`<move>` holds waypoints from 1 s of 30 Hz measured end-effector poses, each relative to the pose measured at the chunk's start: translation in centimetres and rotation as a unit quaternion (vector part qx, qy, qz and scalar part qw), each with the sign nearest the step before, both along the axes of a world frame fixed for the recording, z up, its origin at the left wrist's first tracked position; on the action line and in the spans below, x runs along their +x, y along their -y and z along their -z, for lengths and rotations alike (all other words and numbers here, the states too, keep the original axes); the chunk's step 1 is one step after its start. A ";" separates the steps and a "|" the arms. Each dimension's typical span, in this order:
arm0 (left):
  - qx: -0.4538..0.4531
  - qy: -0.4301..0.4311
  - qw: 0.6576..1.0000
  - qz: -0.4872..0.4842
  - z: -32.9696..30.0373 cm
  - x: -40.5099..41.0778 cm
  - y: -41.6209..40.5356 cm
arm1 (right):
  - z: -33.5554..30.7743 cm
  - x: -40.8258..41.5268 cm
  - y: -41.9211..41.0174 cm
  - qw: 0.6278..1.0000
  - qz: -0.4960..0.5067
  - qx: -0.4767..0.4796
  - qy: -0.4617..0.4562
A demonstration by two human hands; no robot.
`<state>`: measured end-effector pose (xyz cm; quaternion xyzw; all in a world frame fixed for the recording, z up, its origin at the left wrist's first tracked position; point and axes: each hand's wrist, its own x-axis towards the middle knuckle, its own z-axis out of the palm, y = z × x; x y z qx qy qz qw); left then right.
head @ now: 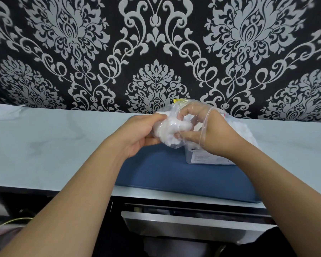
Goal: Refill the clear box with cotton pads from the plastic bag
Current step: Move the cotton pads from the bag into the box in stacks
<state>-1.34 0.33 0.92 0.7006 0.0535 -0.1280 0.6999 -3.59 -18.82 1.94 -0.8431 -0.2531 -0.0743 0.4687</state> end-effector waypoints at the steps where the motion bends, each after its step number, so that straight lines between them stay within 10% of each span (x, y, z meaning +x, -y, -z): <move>1: 0.000 0.002 1.000 0.001 0.1 0.1 -0.1 | -0.1 -0.1 0.1 1.000 -0.006 0.002 0.001; 13: 0.094 0.144 0.982 -0.073 0.8 0.4 -0.8 | -0.3 0.3 0.7 0.999 0.007 -0.038 0.010; 19: 0.299 0.246 0.899 -0.203 1.1 1.1 -2.6 | -1.4 0.1 1.7 0.982 0.143 0.089 -0.084; 30: 0.515 0.135 0.834 -0.145 1.0 -0.1 -2.9 | -1.9 -0.1 3.8 0.908 0.233 0.027 -0.348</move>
